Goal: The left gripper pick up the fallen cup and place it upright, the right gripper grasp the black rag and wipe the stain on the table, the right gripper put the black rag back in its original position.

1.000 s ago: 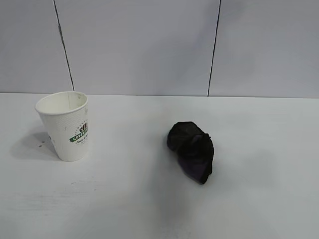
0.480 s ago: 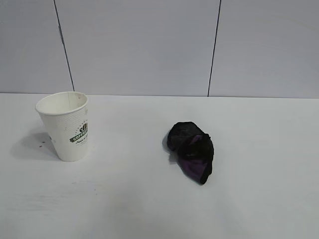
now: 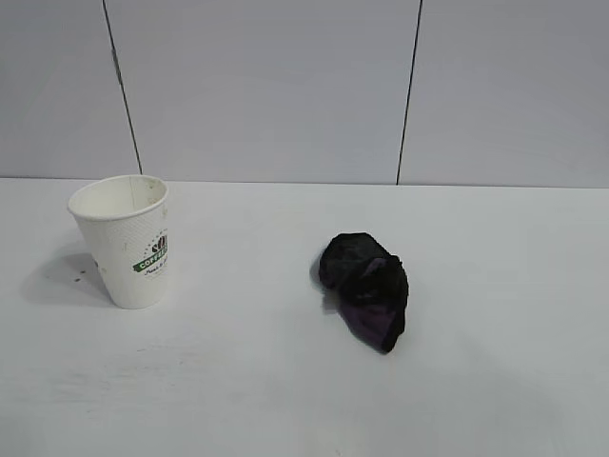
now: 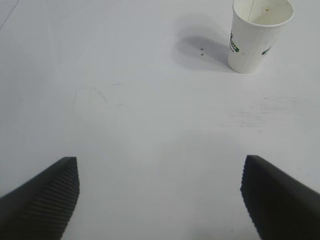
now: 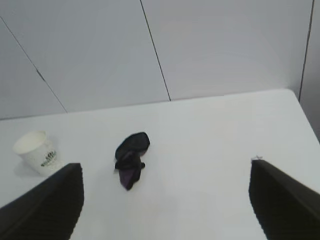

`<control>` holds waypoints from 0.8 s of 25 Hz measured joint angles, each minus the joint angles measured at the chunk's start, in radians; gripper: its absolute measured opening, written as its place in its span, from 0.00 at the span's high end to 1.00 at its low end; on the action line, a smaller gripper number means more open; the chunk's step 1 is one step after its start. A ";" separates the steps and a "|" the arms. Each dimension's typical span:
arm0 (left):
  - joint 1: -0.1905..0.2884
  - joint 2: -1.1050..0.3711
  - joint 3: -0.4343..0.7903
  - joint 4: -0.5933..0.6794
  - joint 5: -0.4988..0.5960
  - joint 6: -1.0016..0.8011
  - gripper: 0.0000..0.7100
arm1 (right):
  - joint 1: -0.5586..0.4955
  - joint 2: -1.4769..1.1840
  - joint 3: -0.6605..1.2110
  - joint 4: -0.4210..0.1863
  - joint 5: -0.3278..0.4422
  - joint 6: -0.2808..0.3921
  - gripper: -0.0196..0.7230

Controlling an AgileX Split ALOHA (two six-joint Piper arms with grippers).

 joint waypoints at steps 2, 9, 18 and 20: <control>0.000 0.000 0.000 0.000 0.000 0.000 0.11 | 0.000 -0.023 0.078 -0.023 -0.040 -0.003 0.14; 0.000 0.000 0.000 0.000 0.000 0.000 0.11 | 0.000 -0.025 0.272 -0.037 -0.135 -0.003 0.14; 0.000 0.000 0.000 0.000 0.000 0.000 0.11 | 0.000 -0.025 0.324 -0.037 -0.148 -0.003 0.14; 0.000 0.000 0.000 0.000 0.000 0.000 0.11 | 0.000 -0.025 0.324 -0.037 -0.148 -0.003 0.14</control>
